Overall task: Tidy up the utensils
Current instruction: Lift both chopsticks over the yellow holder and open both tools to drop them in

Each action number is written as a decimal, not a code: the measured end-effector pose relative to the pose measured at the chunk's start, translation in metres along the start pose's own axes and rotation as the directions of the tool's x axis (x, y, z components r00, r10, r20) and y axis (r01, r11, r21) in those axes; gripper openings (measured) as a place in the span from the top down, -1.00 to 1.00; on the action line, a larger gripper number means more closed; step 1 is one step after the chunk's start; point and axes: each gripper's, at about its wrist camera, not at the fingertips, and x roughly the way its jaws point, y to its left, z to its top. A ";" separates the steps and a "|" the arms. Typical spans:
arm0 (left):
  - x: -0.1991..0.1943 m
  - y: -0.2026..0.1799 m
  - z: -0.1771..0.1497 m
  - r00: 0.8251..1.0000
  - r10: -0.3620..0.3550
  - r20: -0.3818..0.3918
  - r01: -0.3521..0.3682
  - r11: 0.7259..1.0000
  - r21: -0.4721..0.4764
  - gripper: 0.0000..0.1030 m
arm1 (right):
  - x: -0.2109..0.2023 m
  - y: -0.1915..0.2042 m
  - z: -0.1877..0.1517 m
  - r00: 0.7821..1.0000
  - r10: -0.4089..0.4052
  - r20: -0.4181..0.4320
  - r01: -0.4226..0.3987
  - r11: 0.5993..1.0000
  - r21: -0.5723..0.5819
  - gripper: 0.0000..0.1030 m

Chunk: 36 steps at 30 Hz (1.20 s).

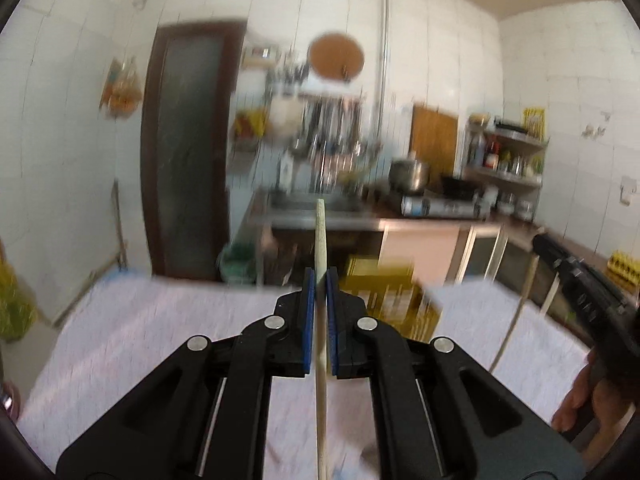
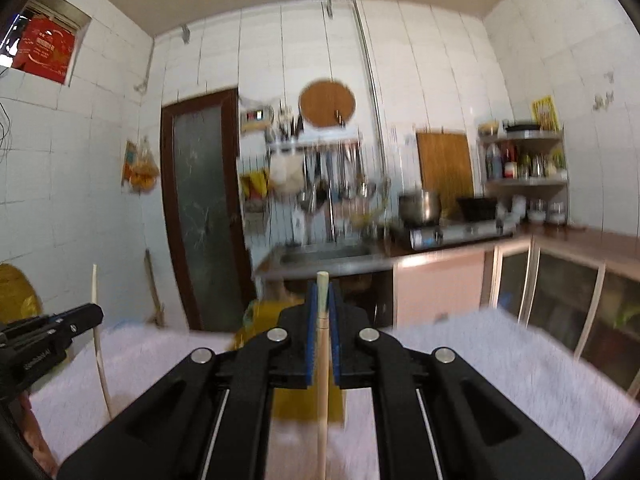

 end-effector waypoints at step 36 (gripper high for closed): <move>0.168 -0.004 0.013 0.999 0.019 0.029 -0.019 1.000 -0.017 -0.31 | 0.136 -0.014 -0.028 0.980 -0.074 -0.186 0.068 0.997 -0.038 -0.22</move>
